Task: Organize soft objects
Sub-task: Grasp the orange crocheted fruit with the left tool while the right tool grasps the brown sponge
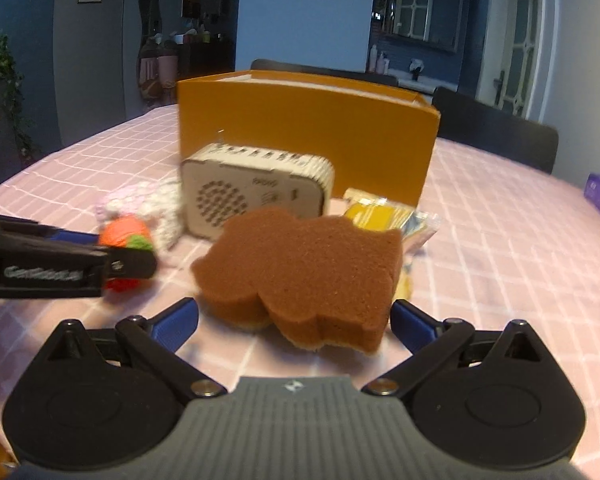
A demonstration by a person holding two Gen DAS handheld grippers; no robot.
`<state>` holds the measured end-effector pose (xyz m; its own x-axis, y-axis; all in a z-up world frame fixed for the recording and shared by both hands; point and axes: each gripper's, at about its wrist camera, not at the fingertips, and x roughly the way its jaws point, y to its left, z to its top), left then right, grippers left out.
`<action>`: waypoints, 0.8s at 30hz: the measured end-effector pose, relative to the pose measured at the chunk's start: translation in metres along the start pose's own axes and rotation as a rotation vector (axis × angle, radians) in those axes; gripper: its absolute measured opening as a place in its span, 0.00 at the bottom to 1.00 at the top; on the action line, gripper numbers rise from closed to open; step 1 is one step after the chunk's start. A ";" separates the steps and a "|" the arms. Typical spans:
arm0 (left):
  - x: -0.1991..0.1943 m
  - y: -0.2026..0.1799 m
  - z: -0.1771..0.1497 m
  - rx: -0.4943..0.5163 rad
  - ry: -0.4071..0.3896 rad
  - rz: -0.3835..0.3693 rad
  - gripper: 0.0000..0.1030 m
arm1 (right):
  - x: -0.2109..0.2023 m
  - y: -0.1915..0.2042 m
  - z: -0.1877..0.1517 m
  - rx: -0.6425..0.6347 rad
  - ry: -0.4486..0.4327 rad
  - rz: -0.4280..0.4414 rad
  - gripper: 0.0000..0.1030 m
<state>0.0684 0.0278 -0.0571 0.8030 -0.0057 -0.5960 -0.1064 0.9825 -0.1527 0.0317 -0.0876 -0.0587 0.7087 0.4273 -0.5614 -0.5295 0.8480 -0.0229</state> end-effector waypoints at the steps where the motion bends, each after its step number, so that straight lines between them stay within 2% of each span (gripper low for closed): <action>1: 0.000 0.001 -0.001 0.001 0.003 -0.002 0.51 | -0.004 0.002 -0.003 0.005 0.005 0.014 0.93; 4: -0.001 0.002 -0.002 -0.003 0.015 -0.008 0.51 | -0.013 0.005 -0.011 0.016 0.028 0.059 0.81; 5: -0.001 0.002 -0.002 -0.003 0.017 -0.010 0.51 | -0.015 0.005 -0.013 0.019 0.032 0.077 0.81; 8: -0.002 0.001 -0.003 0.001 0.016 -0.013 0.51 | -0.022 0.005 -0.017 -0.006 0.004 0.045 0.82; 11: -0.004 0.000 -0.003 0.003 0.014 -0.017 0.51 | -0.022 0.000 -0.017 -0.074 -0.039 -0.017 0.92; 18: -0.008 -0.006 -0.004 0.017 0.009 -0.032 0.51 | 0.003 -0.010 -0.013 -0.257 -0.040 0.058 0.92; 24: -0.010 -0.007 -0.007 0.019 0.018 -0.031 0.51 | 0.017 -0.012 -0.007 -0.260 -0.015 0.123 0.92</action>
<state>0.0570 0.0191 -0.0557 0.7950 -0.0398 -0.6053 -0.0700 0.9852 -0.1568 0.0472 -0.0928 -0.0738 0.6377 0.5278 -0.5610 -0.7121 0.6817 -0.1681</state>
